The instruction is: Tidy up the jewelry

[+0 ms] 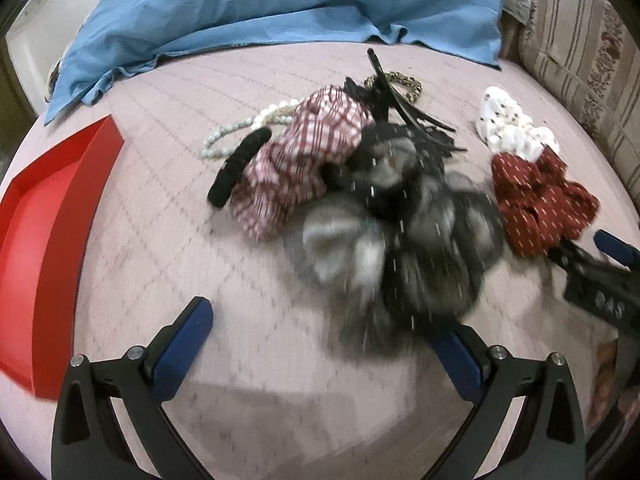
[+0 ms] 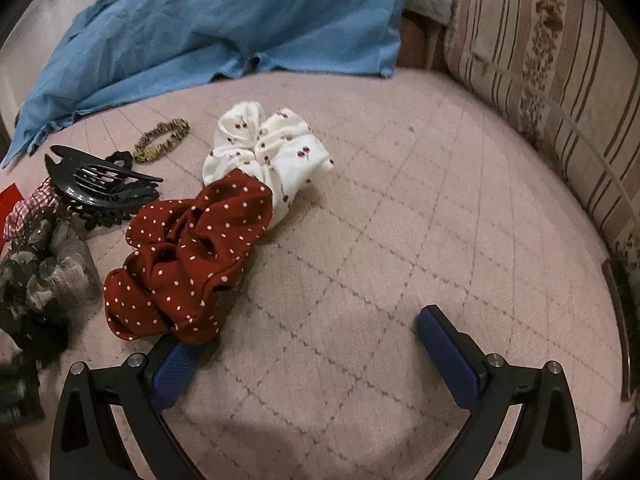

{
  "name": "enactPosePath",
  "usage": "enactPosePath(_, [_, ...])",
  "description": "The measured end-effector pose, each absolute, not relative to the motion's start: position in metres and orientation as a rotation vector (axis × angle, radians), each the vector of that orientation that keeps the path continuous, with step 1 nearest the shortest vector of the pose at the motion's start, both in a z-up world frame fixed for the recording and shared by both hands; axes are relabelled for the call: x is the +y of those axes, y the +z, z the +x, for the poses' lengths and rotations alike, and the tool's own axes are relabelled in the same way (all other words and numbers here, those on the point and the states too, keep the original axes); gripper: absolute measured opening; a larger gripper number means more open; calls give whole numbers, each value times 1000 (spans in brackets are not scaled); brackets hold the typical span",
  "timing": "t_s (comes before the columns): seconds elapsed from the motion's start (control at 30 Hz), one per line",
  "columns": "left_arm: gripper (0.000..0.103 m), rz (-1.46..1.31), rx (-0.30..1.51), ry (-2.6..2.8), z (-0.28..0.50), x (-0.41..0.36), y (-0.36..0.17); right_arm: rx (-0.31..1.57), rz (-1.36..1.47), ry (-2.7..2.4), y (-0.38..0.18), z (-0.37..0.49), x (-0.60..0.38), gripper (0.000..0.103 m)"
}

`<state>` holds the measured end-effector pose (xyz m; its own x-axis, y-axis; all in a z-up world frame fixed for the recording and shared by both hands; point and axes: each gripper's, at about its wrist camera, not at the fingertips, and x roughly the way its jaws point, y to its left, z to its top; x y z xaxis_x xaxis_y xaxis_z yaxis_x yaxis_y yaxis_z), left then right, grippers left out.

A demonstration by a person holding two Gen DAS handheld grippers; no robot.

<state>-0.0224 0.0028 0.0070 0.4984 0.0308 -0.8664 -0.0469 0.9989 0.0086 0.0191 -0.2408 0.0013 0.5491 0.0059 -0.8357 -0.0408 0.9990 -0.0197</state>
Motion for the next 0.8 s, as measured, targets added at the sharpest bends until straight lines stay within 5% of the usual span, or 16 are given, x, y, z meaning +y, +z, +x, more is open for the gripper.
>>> enactPosePath(0.8, [103,-117,810,174,-148,43,89,853,-10,15,45,-97,-223,103])
